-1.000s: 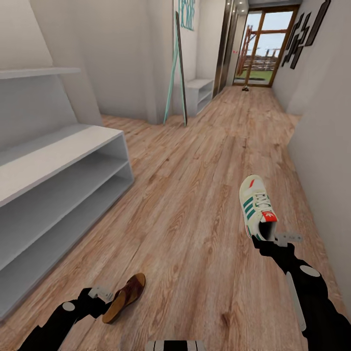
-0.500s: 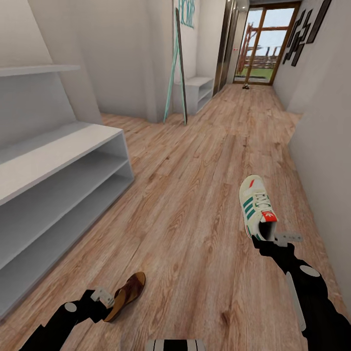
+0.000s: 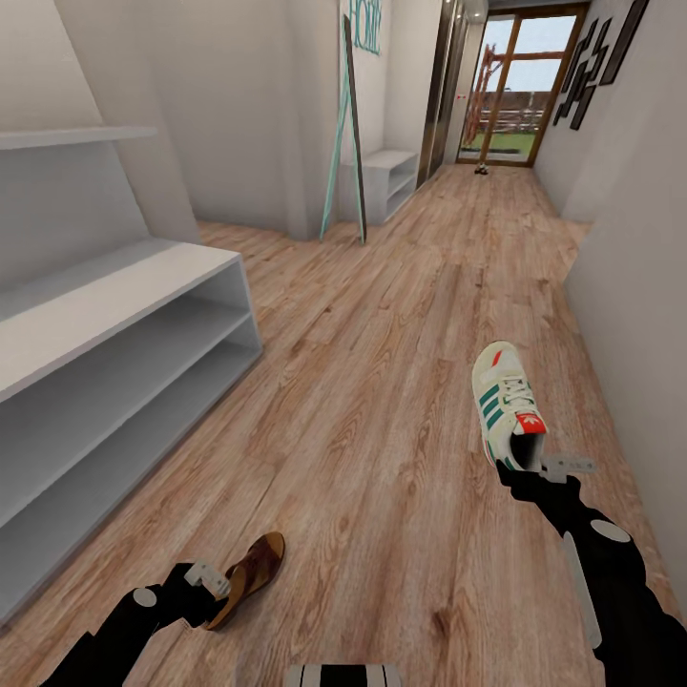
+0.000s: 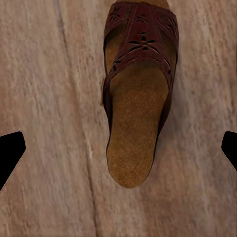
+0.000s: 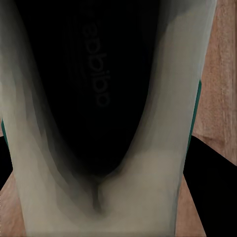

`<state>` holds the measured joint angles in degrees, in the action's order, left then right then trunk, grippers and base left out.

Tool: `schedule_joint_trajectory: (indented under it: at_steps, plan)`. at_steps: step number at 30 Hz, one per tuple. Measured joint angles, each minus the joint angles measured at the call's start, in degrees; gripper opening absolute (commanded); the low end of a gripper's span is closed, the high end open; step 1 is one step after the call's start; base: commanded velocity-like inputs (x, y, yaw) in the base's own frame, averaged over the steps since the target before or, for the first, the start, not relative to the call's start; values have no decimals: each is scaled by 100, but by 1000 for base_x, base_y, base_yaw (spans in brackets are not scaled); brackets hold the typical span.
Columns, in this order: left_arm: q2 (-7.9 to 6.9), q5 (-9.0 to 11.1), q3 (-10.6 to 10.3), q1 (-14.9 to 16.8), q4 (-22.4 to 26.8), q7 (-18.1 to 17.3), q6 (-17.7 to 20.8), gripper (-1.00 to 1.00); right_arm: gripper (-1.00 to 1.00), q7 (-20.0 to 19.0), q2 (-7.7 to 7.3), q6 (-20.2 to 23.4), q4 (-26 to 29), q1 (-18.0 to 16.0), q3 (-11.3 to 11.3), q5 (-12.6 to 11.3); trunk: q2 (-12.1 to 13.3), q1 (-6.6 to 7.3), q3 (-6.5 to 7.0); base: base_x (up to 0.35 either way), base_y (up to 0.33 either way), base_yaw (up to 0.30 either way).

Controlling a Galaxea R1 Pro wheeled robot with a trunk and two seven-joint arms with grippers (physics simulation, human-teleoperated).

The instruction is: Pick up the two gym shoes and the two sandals from the corridor floor and place them onto the hallstand (shoe rack) in the corridor, making sure they are on the rack and not on the floor. Arrange them so the two gym shoes are next to each other and the two sandals are next to each other.

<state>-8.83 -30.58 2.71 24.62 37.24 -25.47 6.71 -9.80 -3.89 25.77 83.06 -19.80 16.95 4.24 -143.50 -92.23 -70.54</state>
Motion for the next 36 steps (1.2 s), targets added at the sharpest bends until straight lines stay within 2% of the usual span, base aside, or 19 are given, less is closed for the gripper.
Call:
schedule_joint_trajectory:
  at_steps: [3,7,10,14,28,36]
  plan:
    - [98,-66,-1,12,97,96,-3,100,-100,2,11,2,0,2,0,1,0,0,0,0,0,0]
    - [-4,61,2,37,154,31,-11,100,-100,-2,-68,5,-5,5,-5,2,0,0,0,0,0,0]
    - [-20,113,-1,41,138,-48,-12,100,-100,-3,-122,5,-5,5,-7,-1,0,0,0,0,0,0]
    - [-19,120,-3,42,152,-64,-13,100,-100,-3,-140,6,-2,6,-8,-1,-5,-11,-88,0,0,0]
    - [-32,118,8,33,486,-75,7,100,-100,-3,-149,6,-4,6,-9,-3,-5,-10,-89,0,2,0]
    - [-31,122,12,33,512,-75,8,100,-100,-3,-149,4,-3,6,-9,-3,-5,-10,-89,23,140,0]
